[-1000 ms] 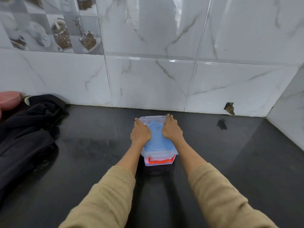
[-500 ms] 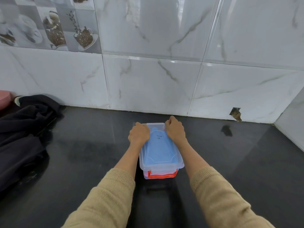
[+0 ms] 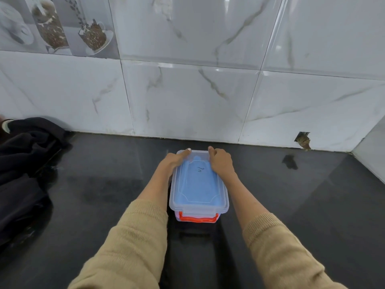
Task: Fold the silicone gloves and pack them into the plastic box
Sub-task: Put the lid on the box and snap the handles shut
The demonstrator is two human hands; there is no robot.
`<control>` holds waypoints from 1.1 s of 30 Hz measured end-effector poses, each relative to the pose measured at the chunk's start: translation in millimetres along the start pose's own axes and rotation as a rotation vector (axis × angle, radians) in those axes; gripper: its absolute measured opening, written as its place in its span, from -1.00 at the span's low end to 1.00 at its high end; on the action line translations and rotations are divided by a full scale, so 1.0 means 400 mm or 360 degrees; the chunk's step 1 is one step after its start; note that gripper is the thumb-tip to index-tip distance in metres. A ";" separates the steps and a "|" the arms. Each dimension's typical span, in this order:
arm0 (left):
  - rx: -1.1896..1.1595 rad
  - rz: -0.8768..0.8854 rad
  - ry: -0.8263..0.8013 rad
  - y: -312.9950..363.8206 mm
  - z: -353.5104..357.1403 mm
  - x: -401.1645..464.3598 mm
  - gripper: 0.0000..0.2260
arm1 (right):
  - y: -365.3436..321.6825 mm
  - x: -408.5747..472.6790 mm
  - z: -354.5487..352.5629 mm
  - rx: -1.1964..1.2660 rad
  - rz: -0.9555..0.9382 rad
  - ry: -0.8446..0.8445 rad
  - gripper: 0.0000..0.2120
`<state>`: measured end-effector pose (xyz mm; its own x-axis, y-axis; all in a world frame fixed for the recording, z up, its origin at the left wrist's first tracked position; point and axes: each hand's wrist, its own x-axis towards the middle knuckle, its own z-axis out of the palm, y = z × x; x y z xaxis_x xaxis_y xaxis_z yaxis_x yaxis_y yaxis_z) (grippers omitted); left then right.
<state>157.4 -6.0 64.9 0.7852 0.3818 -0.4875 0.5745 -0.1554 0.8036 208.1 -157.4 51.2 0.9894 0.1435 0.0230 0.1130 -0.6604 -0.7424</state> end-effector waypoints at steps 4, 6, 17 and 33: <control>-0.0148 -0.0070 -0.0038 0.004 0.004 0.013 -0.56 | 0.007 0.003 -0.003 0.0082 -0.0017 -0.0037 -0.56; -0.0232 0.0002 0.0030 -0.001 0.019 0.015 -0.65 | 0.007 0.003 -0.002 0.0112 -0.0019 -0.0035 -0.57; -0.0519 0.0348 0.0102 -0.026 0.029 0.003 -0.78 | 0.023 -0.002 -0.009 0.0570 0.0184 -0.0088 -0.53; -0.0390 0.0436 0.0198 -0.024 0.030 0.016 -0.87 | 0.029 0.006 -0.003 0.0630 0.0114 -0.0131 -0.79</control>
<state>159.8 -13.0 50.1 0.8593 0.4662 -0.2104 0.2632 -0.0502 0.9634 212.1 -165.8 43.5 0.9810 0.1769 -0.0799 -0.0155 -0.3387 -0.9408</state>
